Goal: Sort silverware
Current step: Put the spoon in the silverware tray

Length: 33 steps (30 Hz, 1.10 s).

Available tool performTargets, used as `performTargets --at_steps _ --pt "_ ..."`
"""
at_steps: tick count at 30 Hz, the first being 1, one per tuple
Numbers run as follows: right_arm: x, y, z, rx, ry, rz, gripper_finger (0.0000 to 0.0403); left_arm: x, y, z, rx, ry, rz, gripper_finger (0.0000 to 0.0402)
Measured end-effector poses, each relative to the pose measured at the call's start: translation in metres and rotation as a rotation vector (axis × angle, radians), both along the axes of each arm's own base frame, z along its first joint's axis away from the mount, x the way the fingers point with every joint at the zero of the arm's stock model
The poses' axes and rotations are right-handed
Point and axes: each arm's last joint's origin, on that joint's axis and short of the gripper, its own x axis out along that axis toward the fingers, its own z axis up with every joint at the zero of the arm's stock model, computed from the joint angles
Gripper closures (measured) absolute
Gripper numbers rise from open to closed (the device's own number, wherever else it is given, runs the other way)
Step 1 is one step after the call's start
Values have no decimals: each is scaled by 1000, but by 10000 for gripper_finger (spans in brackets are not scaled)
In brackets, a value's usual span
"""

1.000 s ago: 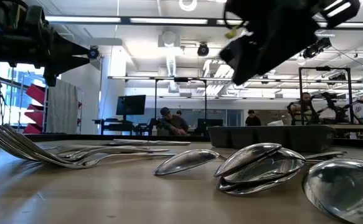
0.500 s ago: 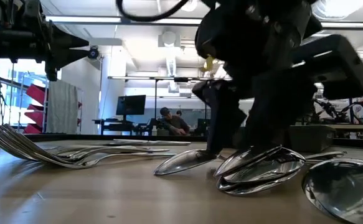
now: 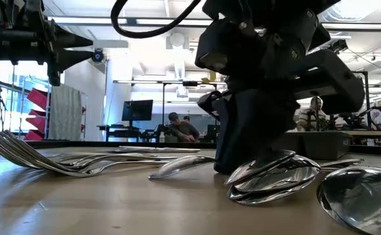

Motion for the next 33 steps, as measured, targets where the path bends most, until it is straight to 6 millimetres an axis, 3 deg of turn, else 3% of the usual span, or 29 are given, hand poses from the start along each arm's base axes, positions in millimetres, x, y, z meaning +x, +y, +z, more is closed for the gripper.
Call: performTargets --at_steps 7,12,18,20,25,33 --pt "5 -21 32 80 -11 -85 400 0 0 0 -77 -34 -1 283" --pt "1 -45 98 56 -155 -144 401 2 -2 -6 -139 -6 -108 283" --pt "-31 -77 173 -39 -332 -147 402 5 -4 -16 -278 60 -185 283" --pt "-48 -88 188 -141 -334 -114 402 6 -5 -17 -306 72 -205 283" --pt "-86 -126 201 -411 -187 -52 403 7 -5 -19 -306 88 -173 283" --pt "-104 -205 178 -433 52 123 403 6 1 -17 -239 68 28 283"
